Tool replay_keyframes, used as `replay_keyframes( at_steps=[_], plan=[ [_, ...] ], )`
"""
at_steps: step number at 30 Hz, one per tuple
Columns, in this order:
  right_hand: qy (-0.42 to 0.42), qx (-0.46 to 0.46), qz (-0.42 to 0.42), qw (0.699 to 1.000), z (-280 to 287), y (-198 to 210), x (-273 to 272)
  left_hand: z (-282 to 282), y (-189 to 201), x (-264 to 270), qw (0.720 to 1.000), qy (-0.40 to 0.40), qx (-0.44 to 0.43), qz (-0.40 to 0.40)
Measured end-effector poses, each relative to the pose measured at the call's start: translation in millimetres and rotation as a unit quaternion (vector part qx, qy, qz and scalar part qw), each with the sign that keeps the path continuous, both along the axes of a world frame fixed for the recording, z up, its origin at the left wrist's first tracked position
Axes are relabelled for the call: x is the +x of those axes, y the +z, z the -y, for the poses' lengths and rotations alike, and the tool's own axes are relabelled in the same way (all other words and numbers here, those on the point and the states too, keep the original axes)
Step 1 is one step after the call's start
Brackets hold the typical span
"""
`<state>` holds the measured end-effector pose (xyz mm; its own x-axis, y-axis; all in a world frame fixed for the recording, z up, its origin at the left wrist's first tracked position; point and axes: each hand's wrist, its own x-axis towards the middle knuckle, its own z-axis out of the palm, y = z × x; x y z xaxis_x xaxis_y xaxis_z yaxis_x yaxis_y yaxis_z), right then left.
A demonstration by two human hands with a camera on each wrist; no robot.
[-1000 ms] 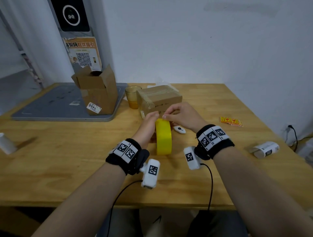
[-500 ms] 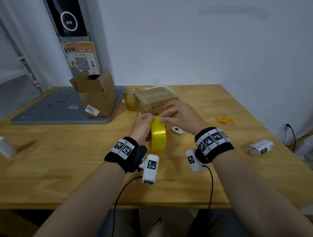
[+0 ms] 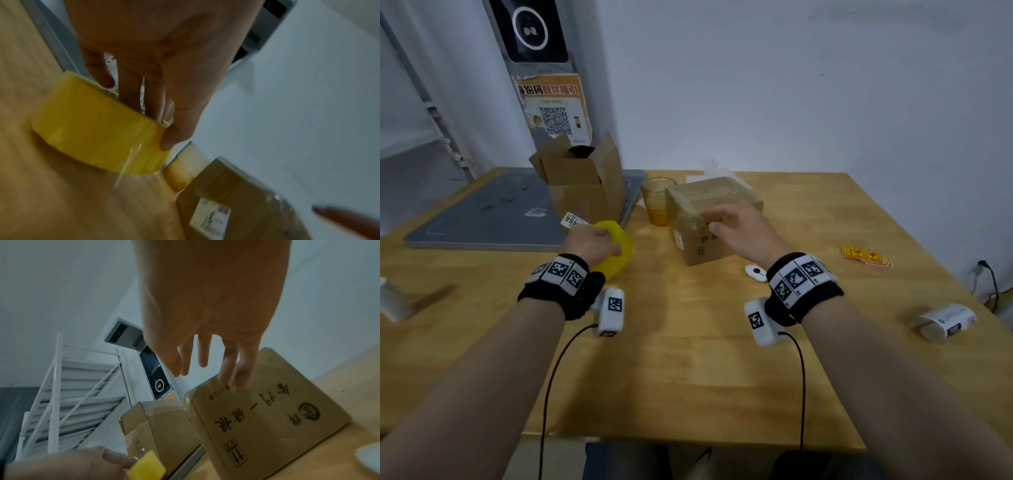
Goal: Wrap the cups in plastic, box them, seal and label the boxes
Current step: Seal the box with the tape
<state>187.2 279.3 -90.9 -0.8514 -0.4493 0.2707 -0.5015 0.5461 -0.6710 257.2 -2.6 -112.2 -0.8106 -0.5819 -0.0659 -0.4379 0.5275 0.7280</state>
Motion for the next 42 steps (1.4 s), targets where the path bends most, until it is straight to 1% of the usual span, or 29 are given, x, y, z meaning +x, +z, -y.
replay_keyframes(
  at_steps=[2, 5, 7, 8, 9, 10, 11, 13, 15, 16, 19, 22, 27, 31, 34, 36, 38, 39, 42],
  plan=[
    [-0.016, 0.016, -0.021, 1.000, 12, 0, -6, 3, -10, -8, 0.997, -0.032, -0.048, 0.051],
    [-0.021, 0.031, -0.007, 0.999, 23, -8, -12, 4, -24, -19, 0.993, -0.058, -0.057, 0.086],
    [-0.019, 0.036, 0.010, 0.999, 29, -19, -19, 2, -21, -27, 0.991, -0.060, -0.068, 0.095],
    [-0.020, 0.034, 0.009, 0.999, 30, -23, -22, 0, -18, -32, 0.993, -0.053, -0.075, 0.071],
    [-0.025, 0.028, 0.006, 0.999, 31, -27, -25, -5, -13, -36, 0.996, -0.038, -0.080, 0.021],
    [-0.030, 0.017, 0.001, 0.999, 32, -30, -27, -11, -7, -42, 0.997, -0.027, -0.060, -0.042],
    [-0.037, 0.007, -0.007, 0.999, 31, -33, -29, -19, 0, -48, 0.994, -0.027, -0.027, -0.106],
    [-0.051, -0.004, -0.034, 0.998, 30, -36, -32, -36, 10, -63, 0.981, -0.041, 0.076, -0.173],
    [-0.056, -0.007, -0.060, 0.997, 29, -39, -34, -50, 12, -78, 0.965, -0.061, 0.173, -0.189],
    [-0.057, -0.013, -0.062, 0.996, 29, -40, -36, -54, 10, -85, 0.959, -0.072, 0.200, -0.187],
    [-0.049, -0.063, -0.030, 0.996, 24, -36, -44, -65, 1, -99, 0.949, -0.104, 0.235, -0.184],
    [-0.042, -0.116, 0.006, 0.992, 13, -32, -55, -71, -4, -106, 0.947, -0.096, 0.239, -0.190],
    [-0.057, -0.143, 0.018, 0.988, -1, -28, -67, -66, -6, -107, 0.952, -0.055, 0.230, -0.196],
    [-0.092, -0.174, 0.042, 0.980, -15, -25, -79, -87, -8, -99, 0.949, -0.079, 0.238, -0.189],
    [-0.139, -0.218, 0.074, 0.963, -28, -25, -84, -112, -16, -100, 0.940, -0.090, 0.276, -0.181],
    [-0.163, -0.260, 0.086, 0.948, -33, -30, -88, -129, -18, -104, 0.940, -0.087, 0.272, -0.186],
    [-0.170, -0.290, 0.111, 0.935, -33, -36, -88, -140, -20, -107, 0.945, -0.075, 0.245, -0.201],
    [-0.168, -0.294, 0.123, 0.933, -32, -37, -87, -144, -20, -108, 0.944, -0.070, 0.245, -0.209],
    [-0.151, -0.301, 0.130, 0.933, -26, -38, -82, -152, -24, -114, 0.946, -0.064, 0.241, -0.210]
  ],
)
